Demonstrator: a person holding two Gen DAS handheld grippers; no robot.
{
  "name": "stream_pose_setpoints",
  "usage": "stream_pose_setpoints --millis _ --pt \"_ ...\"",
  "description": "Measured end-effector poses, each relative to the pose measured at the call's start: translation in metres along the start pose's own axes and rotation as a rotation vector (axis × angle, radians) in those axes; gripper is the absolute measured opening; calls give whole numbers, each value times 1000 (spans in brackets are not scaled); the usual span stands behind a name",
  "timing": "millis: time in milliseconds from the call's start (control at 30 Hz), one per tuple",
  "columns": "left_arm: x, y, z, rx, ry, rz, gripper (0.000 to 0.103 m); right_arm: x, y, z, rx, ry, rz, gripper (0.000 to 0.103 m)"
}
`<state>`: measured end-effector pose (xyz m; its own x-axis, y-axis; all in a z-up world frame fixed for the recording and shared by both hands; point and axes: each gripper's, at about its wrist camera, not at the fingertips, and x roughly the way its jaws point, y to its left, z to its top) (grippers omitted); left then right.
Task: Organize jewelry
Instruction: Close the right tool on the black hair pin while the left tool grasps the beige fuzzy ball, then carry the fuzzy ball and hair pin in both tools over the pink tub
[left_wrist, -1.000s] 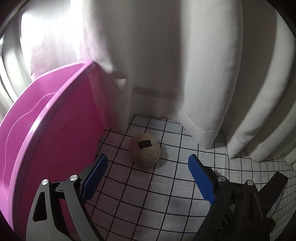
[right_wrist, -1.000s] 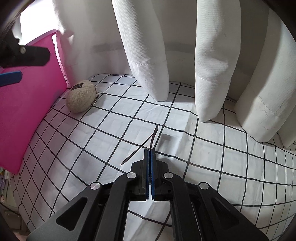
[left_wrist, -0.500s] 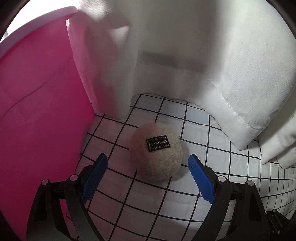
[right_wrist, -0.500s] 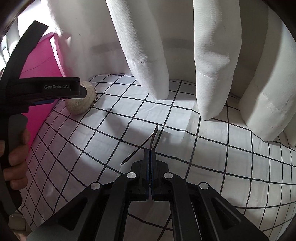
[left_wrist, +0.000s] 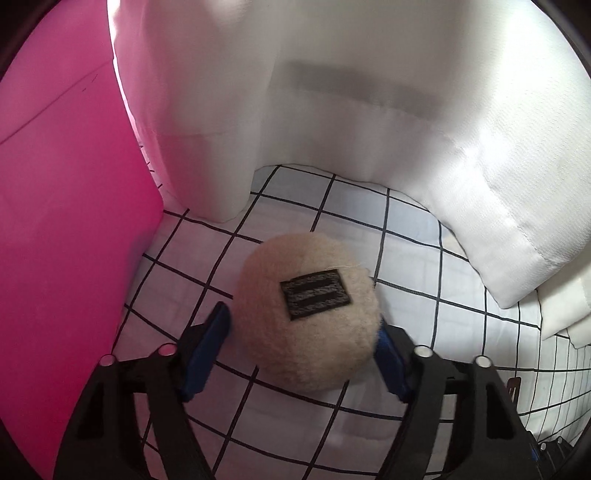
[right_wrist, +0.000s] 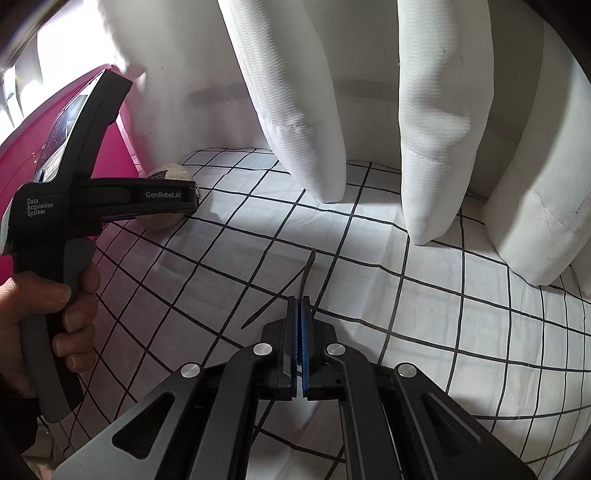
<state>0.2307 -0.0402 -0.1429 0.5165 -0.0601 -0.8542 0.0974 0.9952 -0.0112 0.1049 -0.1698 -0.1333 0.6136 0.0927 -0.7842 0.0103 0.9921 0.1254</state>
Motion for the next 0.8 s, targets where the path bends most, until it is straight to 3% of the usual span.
stream_pose_setpoints --millis 167,400,800 --pt "-8 -2 -6 14 10 -19 51 -6 -1 2 4 -11 15 2" --pt "-44 -1 -23 36 -18 -51 50 -31 2 5 11 -42 27 2" --pt "-167 7 -47 60 -111 -143 50 -118 8 16 -11 -143 25 2"
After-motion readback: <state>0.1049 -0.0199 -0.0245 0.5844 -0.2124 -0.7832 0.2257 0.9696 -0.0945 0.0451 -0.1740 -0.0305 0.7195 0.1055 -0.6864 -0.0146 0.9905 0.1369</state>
